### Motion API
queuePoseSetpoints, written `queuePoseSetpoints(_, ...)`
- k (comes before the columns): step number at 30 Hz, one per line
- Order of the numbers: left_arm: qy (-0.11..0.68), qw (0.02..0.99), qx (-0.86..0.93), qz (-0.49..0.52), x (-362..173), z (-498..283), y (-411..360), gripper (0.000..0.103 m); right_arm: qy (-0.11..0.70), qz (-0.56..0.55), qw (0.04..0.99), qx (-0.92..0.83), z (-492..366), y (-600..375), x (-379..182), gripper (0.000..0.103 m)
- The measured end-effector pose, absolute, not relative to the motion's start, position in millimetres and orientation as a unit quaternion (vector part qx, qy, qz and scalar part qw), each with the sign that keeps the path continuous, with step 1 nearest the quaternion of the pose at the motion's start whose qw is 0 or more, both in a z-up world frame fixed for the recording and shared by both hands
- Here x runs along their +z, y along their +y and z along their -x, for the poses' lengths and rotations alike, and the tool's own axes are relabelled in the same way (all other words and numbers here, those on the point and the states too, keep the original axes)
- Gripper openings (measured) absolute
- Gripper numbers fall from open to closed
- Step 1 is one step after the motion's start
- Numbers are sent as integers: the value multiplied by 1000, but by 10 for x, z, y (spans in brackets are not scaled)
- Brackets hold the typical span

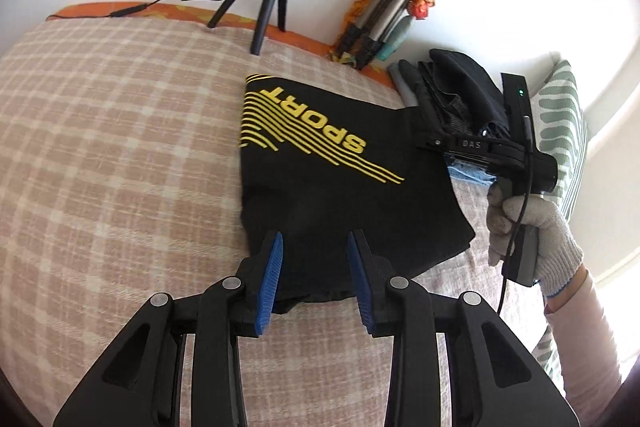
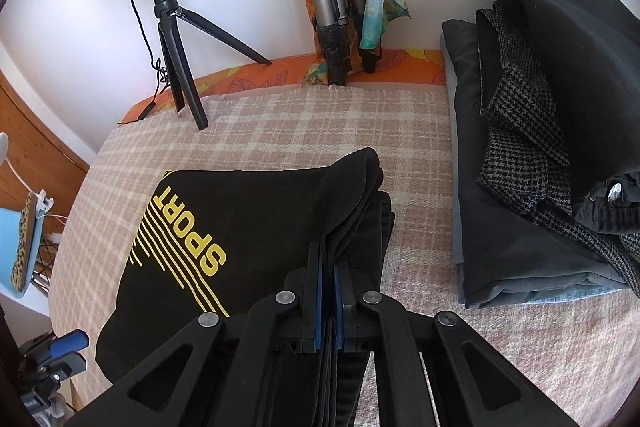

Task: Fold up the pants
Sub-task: 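Fold the leg end over toward the waistband and release both grippers, then grasp the folded pants bundle with the left gripper while the right gripper grasps its edge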

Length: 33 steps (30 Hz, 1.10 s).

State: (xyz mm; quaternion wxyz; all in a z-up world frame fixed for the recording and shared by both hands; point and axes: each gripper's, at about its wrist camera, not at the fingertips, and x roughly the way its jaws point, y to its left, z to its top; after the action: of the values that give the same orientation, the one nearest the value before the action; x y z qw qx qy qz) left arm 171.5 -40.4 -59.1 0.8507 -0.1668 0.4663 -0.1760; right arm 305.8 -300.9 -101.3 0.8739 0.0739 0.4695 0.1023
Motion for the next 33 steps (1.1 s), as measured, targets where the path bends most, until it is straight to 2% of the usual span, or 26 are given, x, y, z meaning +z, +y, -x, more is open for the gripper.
queuePoseSetpoints(5, 502, 819, -180, 211, -910, -1779, -267, 32, 467, -82, 876, 86, -3073, -3020, -1048, 6)
queuePoseSetpoints(6, 505, 816, -184, 212, -926, -1771, -287, 32, 468, -81, 876, 84, -3060, -3019, -1038, 16)
queuePoseSetpoints(7, 505, 817, -186, 209, -928, -1764, -309, 32, 466, -77, 878, 79, -3034, -3017, -1015, 34)
queuePoseSetpoints(11, 499, 825, -193, 181, -891, -1668, -422, 32, 449, -20, 891, 59, -2858, -2926, -875, 45)
queuePoseSetpoints(13, 502, 828, -192, 159, -914, -1609, -494, 22, 442, -4, 895, 56, -2753, -2903, -827, 60)
queuePoseSetpoints(17, 496, 839, -193, 115, -913, -1477, -593, 19, 448, -5, 892, 63, -2573, -2893, -822, 64)
queuePoseSetpoints(22, 498, 835, -196, 128, -844, -1444, -466, 20, 446, -42, 890, 79, -2360, -3004, -875, 71)
queuePoseSetpoints(24, 498, 835, -194, 130, -763, -1451, -407, 33, 454, -70, 884, 87, -2337, -3094, -908, 72)
queuePoseSetpoints(27, 481, 845, -191, 135, -613, -1491, -312, 41, 456, -99, 880, 91, -2320, -3215, -903, 74)
queuePoseSetpoints(30, 468, 846, -191, 172, -514, -1646, -208, 46, 454, -122, 877, 97, -2310, -3322, -878, 80)
queuePoseSetpoints(33, 459, 845, -185, 202, -518, -1895, -150, 55, 448, -148, 875, 112, -2276, -3415, -891, 80)
